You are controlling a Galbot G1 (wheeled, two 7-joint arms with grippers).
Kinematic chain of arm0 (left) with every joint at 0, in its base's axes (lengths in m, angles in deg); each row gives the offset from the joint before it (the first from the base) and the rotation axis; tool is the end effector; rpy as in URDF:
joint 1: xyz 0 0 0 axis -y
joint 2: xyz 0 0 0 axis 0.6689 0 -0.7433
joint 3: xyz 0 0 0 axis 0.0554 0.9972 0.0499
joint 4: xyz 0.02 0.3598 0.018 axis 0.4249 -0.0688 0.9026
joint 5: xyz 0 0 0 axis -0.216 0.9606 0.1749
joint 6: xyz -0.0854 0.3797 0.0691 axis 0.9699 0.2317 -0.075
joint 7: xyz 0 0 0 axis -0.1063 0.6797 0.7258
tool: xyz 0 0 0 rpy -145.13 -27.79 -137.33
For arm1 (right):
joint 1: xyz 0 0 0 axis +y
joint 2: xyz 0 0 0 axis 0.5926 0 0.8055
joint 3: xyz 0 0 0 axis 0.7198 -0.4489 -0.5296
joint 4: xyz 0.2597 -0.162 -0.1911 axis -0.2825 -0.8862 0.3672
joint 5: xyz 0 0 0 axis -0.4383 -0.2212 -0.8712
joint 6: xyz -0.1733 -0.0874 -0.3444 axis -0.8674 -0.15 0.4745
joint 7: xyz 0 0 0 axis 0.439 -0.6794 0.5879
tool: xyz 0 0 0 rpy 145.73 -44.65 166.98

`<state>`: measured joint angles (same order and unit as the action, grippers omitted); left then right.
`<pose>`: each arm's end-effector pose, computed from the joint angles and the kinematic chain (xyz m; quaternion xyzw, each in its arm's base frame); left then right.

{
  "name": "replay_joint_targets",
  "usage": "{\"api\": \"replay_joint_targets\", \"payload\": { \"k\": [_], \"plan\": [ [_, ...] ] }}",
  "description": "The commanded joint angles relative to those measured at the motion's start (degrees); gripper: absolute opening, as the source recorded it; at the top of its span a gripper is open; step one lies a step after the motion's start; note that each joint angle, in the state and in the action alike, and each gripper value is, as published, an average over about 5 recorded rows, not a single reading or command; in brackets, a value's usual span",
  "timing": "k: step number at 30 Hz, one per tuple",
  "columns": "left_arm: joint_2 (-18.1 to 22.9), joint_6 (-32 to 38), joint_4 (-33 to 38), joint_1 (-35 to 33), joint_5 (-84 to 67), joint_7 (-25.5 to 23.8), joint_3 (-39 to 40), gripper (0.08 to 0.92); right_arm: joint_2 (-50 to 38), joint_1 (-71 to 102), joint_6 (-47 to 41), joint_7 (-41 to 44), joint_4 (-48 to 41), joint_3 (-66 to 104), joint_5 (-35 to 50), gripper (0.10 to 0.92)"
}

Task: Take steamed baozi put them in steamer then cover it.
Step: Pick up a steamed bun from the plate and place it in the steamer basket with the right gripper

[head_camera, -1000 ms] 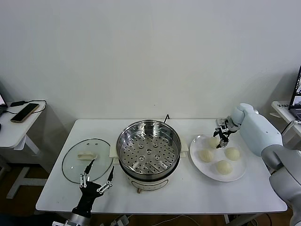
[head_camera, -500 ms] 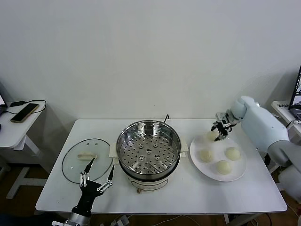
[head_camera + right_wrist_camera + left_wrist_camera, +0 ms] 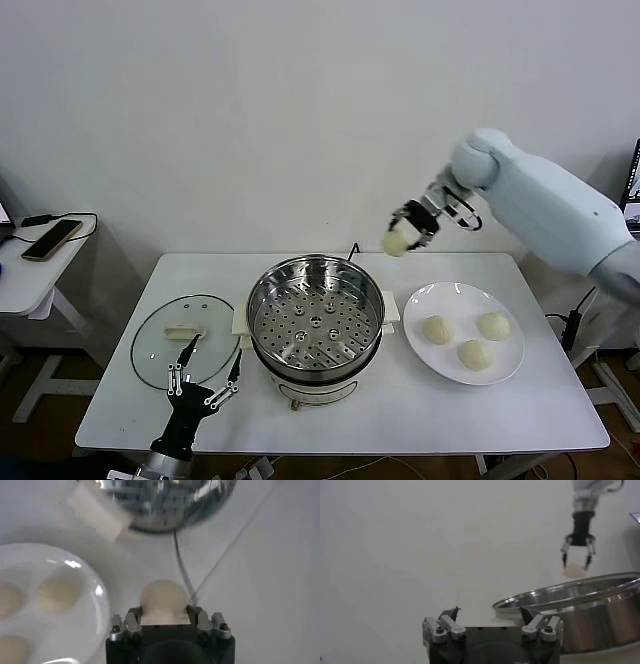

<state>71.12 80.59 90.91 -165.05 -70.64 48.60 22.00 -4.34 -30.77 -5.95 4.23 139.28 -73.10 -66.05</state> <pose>0.1901 0.0646 -0.3962 0.1188 0.9816 0.1086 0.1030 0.6430 0.0220 -0.0039 0.6113 -0.3053 0.7283 0.0519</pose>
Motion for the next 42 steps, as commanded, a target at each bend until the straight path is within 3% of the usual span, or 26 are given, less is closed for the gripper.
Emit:
{"api": "replay_joint_targets", "payload": {
  "k": [1, 13, 29, 32, 39, 42],
  "plan": [
    [0.0, 0.0, 0.1, -0.1, 0.0, 0.0, -0.1, 0.823, 4.9, -6.0, 5.8, 0.9, 8.8, -5.8, 1.5, 0.636],
    [0.1, 0.2, 0.4, -0.2, -0.2, 0.3, -0.3, 0.823, 15.0, 1.3, 10.8, 1.5, 2.9, -5.1, -8.7, 0.623],
    [0.0, 0.4, 0.3, 0.1, -0.4, 0.5, -0.5, 0.823, 19.8, 6.9, 12.2, 0.2, -5.5, -4.1, -16.9, 0.627],
    [0.0, 0.4, 0.3, 0.1, -0.4, 0.6, -0.5, 0.823, 20.1, 7.4, 12.2, -0.3, -6.0, -3.8, -17.6, 0.646],
    [0.1, 0.4, 0.5, 0.1, -0.4, 0.6, -0.7, 0.823, 20.1, 7.5, 12.0, -1.4, -6.2, -3.8, -17.3, 0.791],
    [0.1, 0.3, 0.6, 0.0, -0.4, 0.6, -0.7, 0.823, 18.8, 6.5, 10.6, -0.9, -4.8, -3.5, -14.4, 0.818]
  ]
}}
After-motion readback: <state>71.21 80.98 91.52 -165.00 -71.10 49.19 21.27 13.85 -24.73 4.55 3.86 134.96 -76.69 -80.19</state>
